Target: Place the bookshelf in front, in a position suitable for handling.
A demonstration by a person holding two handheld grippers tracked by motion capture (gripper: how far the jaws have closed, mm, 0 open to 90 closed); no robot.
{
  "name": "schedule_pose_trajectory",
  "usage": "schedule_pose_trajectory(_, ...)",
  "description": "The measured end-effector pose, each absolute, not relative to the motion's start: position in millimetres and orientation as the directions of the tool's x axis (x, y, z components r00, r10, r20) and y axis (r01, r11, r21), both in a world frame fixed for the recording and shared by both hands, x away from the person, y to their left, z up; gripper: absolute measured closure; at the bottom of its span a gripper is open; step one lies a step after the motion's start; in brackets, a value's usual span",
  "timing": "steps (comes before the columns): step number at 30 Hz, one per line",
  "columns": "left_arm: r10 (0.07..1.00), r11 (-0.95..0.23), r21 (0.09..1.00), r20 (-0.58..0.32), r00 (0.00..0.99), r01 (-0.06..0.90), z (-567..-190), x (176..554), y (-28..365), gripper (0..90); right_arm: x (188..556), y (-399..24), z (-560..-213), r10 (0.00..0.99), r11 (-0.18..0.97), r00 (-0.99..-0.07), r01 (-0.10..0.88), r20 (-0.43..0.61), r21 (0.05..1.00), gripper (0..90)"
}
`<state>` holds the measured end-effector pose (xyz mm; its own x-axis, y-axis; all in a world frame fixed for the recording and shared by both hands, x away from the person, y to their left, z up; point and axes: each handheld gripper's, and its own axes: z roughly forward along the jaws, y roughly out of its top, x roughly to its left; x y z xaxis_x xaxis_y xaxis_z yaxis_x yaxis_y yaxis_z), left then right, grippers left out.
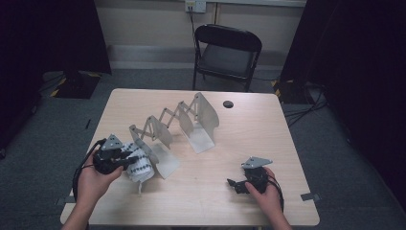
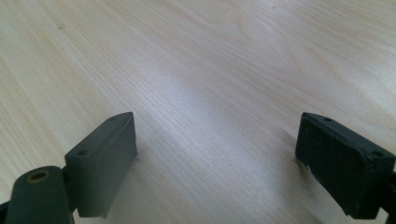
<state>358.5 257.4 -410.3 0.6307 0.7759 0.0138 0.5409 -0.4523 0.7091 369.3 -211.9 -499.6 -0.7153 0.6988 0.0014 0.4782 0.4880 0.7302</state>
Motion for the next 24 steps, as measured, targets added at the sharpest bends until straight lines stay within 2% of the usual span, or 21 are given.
schedule_pose_trajectory(11,0.774,-0.463,0.659,-0.026,0.633,0.593,-461,358,247,70.4,369,-212,-500,0.699,0.489,-0.715,0.479,0.001,0.729,12.0)
schedule_pose_trajectory(24,0.770,-0.477,0.637,-0.029,0.637,0.605,-473,356,244,70.2,369,-212,-500,0.699,0.488,-0.715,0.478,0.001,0.730,12.0)
